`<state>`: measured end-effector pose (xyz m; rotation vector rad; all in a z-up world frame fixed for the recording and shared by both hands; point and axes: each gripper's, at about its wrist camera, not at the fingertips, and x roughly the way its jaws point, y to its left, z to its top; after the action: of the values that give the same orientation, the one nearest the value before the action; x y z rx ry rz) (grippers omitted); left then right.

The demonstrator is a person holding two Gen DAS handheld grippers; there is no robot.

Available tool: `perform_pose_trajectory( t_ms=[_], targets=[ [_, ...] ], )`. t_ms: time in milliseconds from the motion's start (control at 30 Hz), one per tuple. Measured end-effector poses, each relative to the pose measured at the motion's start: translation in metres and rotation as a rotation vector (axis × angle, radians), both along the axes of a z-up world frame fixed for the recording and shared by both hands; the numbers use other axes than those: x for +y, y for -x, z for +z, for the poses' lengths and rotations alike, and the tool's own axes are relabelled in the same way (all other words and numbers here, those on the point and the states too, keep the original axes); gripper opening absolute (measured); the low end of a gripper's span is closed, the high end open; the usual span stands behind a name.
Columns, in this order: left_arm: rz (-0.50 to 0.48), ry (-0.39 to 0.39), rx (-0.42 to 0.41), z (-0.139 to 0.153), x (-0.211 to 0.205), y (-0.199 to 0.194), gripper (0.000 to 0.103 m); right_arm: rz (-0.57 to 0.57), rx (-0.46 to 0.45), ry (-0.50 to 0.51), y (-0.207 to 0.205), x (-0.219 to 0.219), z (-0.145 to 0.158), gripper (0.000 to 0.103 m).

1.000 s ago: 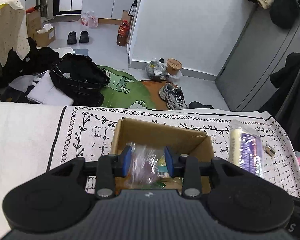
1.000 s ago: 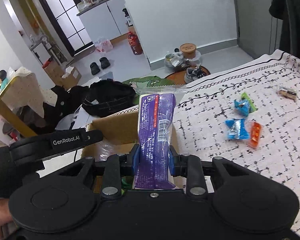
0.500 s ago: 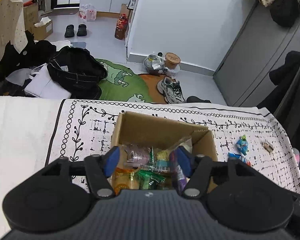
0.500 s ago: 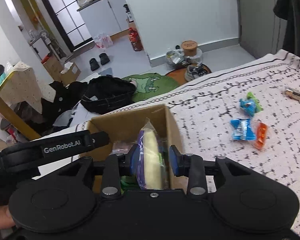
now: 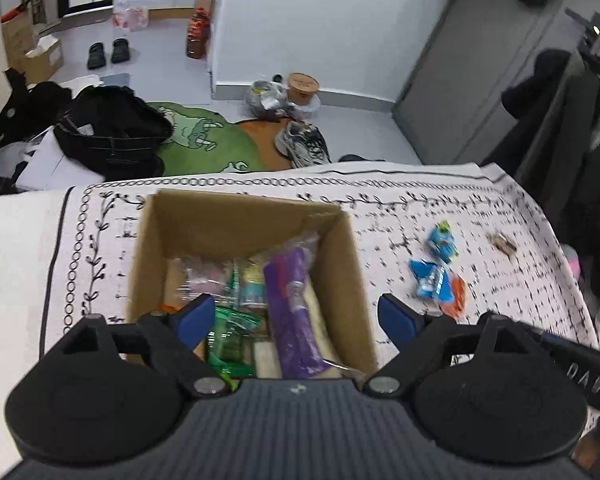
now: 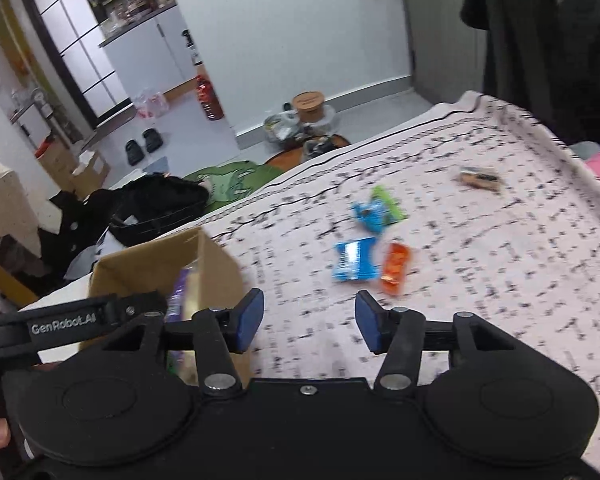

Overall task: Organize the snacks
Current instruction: 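Withdraw both tools from box toward blue candies and small bar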

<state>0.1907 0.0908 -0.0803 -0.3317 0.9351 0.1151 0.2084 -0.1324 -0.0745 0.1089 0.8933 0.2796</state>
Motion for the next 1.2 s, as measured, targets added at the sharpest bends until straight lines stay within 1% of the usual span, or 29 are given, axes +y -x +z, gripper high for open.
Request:
perform_pose_trajectory(
  t_ms=[100, 167, 233, 367, 400, 533, 600, 700, 767, 1033, 1200],
  targets=[
    [-0.013, -0.018, -0.005, 0.004, -0.011, -0.002, 0.088, -0.009, -0.011, 0.003, -0.002, -0.014, 0.004, 0.058],
    [-0.02, -0.016, -0.015, 0.008, -0.019, -0.003, 0.089, -0.014, -0.02, 0.002, -0.004, -0.023, 0.006, 0.062],
    [-0.026, -0.008, -0.026, 0.011, -0.027, -0.005, 0.095, -0.015, -0.029, 0.004, -0.006, -0.031, 0.008, 0.065],
    [-0.045, -0.015, -0.033, 0.015, -0.045, -0.011, 0.099, -0.02, -0.042, 0.002, -0.011, -0.048, 0.012, 0.078],
    [-0.045, -0.016, -0.033, 0.016, -0.048, -0.011, 0.103, -0.019, -0.045, 0.003, -0.013, -0.052, 0.012, 0.08],
    [-0.036, -0.005, -0.044, 0.016, -0.06, -0.016, 0.103, -0.021, -0.052, 0.011, -0.019, -0.068, 0.013, 0.087],
    [-0.035, 0.004, -0.051, 0.015, -0.064, -0.018, 0.103, -0.025, -0.055, 0.006, -0.022, -0.076, 0.014, 0.094],
    [-0.027, 0.005, -0.054, 0.013, -0.069, -0.021, 0.103, -0.021, -0.059, 0.003, -0.028, -0.085, 0.016, 0.101],
    [-0.018, -0.003, -0.057, 0.014, -0.072, -0.023, 0.103, -0.018, -0.066, 0.002, -0.031, -0.09, 0.017, 0.103],
    [-0.008, -0.028, -0.065, 0.015, -0.09, -0.033, 0.103, -0.031, -0.097, -0.018, -0.044, -0.112, 0.025, 0.103],
    [0.01, -0.027, -0.066, 0.012, -0.097, -0.039, 0.103, -0.039, -0.091, -0.032, -0.056, -0.123, 0.02, 0.103]
  ],
)
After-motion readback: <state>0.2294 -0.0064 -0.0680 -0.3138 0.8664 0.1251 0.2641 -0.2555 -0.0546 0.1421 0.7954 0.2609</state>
